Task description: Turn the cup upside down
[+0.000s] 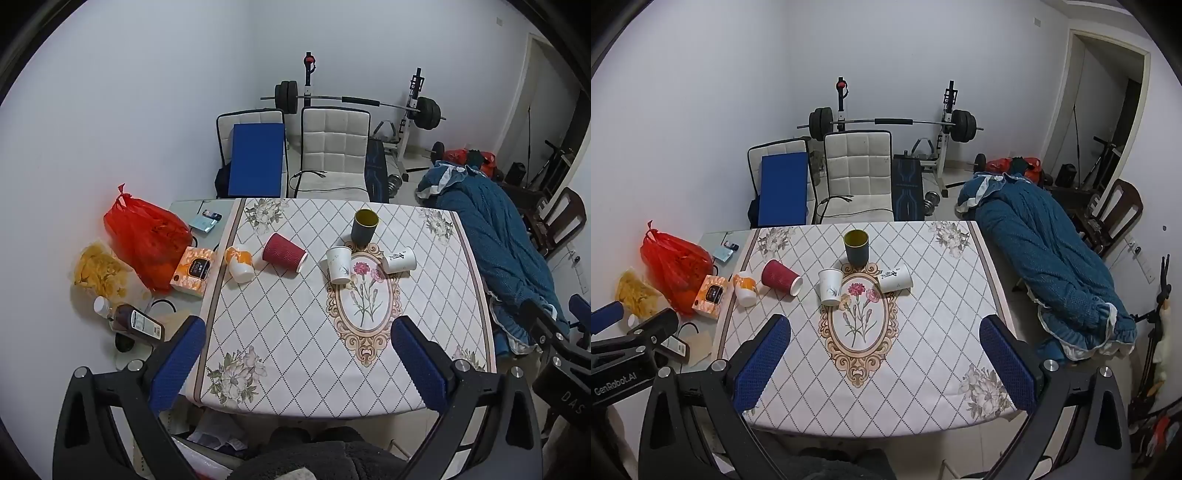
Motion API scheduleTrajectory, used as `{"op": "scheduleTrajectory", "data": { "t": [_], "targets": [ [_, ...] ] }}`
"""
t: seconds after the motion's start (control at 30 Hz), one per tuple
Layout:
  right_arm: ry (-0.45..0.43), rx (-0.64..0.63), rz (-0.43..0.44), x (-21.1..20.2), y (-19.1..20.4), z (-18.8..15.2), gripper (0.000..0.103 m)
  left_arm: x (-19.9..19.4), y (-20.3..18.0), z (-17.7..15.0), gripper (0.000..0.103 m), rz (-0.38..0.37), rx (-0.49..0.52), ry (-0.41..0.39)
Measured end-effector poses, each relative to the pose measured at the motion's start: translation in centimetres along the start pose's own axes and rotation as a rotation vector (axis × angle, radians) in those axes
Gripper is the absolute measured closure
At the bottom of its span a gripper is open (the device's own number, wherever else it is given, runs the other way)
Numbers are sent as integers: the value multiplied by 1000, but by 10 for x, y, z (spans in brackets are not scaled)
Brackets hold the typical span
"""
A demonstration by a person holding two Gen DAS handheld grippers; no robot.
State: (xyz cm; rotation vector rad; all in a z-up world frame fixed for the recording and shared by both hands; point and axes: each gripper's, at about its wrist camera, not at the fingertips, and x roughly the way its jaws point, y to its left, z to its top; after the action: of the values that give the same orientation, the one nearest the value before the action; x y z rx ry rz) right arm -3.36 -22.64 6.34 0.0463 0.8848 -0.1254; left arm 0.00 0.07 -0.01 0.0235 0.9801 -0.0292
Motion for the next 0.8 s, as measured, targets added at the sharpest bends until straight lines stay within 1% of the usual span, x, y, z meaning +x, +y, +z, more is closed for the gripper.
{"op": "scheduleTrajectory", "data": {
  "t": [0.3, 0.5, 0.6, 0.8],
  "targets": [
    [-5, 1, 5, 0, 1, 1, 0, 0, -1, 1, 0, 11, 4, -4],
    [-8, -2, 0, 6, 17, 0, 0, 0, -1, 1, 0, 12, 5, -5],
    [-4, 1, 7, 4, 9, 7, 0, 0, 0, 1, 0, 10, 5, -7],
    [0, 4, 11, 6, 7, 7, 0, 0, 0, 4, 0, 8, 8, -7]
  ]
}}
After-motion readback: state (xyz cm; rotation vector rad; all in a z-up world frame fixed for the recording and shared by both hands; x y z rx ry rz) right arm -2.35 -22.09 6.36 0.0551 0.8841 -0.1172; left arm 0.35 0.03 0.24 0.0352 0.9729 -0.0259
